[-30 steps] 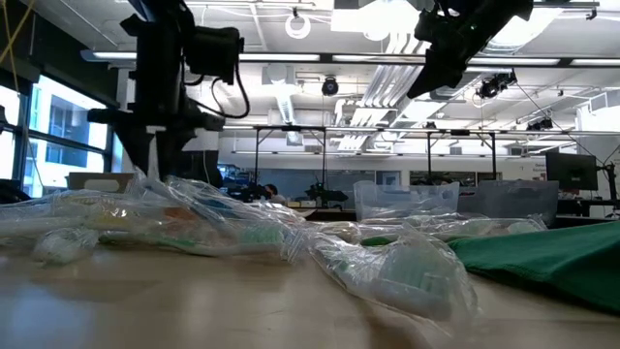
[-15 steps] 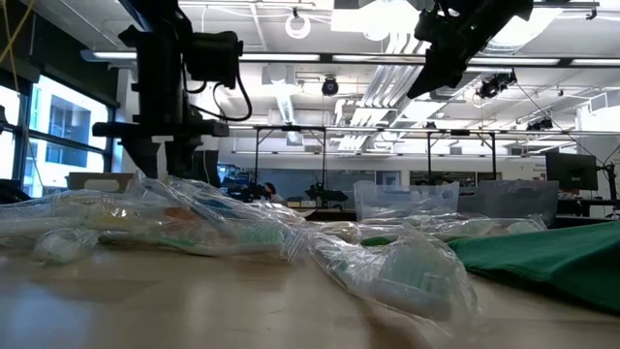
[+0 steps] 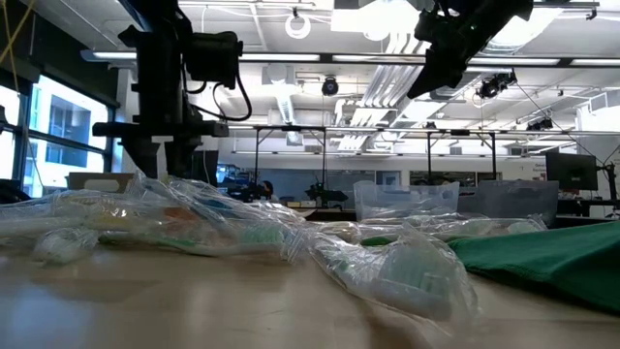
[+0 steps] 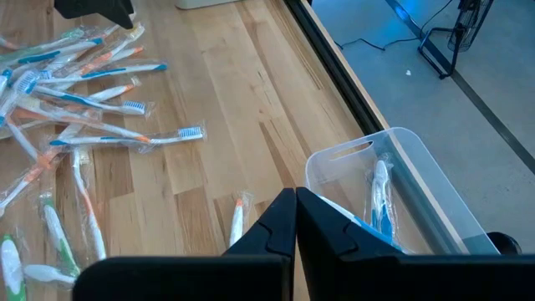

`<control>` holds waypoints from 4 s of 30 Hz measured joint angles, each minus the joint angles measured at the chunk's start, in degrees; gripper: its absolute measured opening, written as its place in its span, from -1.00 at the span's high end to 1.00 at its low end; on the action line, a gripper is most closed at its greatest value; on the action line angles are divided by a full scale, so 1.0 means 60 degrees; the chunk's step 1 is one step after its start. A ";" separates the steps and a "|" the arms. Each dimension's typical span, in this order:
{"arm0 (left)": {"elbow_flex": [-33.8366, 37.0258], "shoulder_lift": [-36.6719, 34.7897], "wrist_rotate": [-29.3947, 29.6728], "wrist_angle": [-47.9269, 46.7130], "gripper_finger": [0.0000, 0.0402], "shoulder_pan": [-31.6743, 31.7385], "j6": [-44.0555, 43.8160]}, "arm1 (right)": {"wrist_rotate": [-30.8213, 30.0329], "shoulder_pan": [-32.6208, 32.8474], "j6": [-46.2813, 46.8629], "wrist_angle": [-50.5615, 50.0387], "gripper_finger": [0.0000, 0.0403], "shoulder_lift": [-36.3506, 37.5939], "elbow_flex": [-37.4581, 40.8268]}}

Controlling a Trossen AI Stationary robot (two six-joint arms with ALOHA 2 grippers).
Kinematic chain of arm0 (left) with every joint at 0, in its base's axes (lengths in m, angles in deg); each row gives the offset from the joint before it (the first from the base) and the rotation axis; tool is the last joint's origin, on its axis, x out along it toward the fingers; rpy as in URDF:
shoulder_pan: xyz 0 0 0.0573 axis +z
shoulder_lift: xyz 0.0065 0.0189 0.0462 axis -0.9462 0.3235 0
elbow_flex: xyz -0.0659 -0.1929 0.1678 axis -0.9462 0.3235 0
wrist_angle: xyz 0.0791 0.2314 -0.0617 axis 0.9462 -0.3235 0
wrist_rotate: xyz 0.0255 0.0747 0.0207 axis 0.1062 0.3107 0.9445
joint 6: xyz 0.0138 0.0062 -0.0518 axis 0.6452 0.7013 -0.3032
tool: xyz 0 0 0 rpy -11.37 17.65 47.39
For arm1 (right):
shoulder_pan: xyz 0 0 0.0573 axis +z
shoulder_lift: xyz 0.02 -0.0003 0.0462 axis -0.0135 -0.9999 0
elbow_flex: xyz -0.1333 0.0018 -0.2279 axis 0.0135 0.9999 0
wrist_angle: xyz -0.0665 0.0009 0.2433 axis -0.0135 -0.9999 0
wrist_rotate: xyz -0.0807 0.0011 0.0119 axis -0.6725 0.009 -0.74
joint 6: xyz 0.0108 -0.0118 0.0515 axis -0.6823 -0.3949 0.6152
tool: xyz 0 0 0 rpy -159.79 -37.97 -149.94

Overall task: Pick & Place Toothbrushes
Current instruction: Put the orange toothbrush into the black bin

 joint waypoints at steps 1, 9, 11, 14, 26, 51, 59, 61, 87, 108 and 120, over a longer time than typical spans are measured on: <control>0.0000 0.0000 0.0006 -0.0004 0.24 0.0000 -0.0015 | 0.0000 0.0000 0.0000 0.0000 0.99 0.0000 0.0000; 0.0000 0.0013 0.0019 0.0004 0.24 0.0000 -0.0060 | 0.0000 0.0000 0.0000 0.0000 0.99 0.0000 0.0000; 0.0000 0.0114 0.0019 0.0025 0.24 0.0000 -0.0143 | 0.0000 0.0000 0.0000 0.0000 0.99 0.0002 0.0000; 0.0000 0.0373 0.0017 0.0071 0.24 0.0000 -0.0238 | 0.0000 0.0000 0.0000 -0.0004 0.99 0.0000 0.0000; 0.0000 0.1577 -0.0491 0.0512 0.24 0.0000 0.0252 | 0.0004 0.0000 0.0000 -0.0023 0.98 0.0000 0.0000; 0.0000 0.1585 -0.0462 0.0853 0.80 0.0000 0.0309 | 0.0000 0.0000 0.0000 -0.0007 0.98 0.0000 0.0000; -0.0499 0.1581 -0.0369 0.0827 0.91 0.0000 0.1043 | 0.0000 0.0000 0.0000 -0.0007 0.98 0.0000 0.0000; -0.0804 0.1581 -0.0321 0.0816 0.89 0.0000 0.1397 | 0.0000 -0.0003 0.0000 -0.0007 0.98 0.0000 0.0000; -0.6133 0.1574 0.2562 0.1156 0.92 0.0015 0.8659 | 0.0000 0.0000 -0.0098 -0.0007 0.99 0.0000 0.0004; -0.8779 0.1566 -0.2039 0.4339 0.93 0.0777 1.3026 | 0.2029 0.0000 0.0031 0.3524 0.99 0.0000 0.0007; -0.8783 0.1566 -0.3896 0.5557 0.93 0.1067 1.3139 | 0.2776 0.0583 0.0389 0.6008 0.79 -0.0222 0.0004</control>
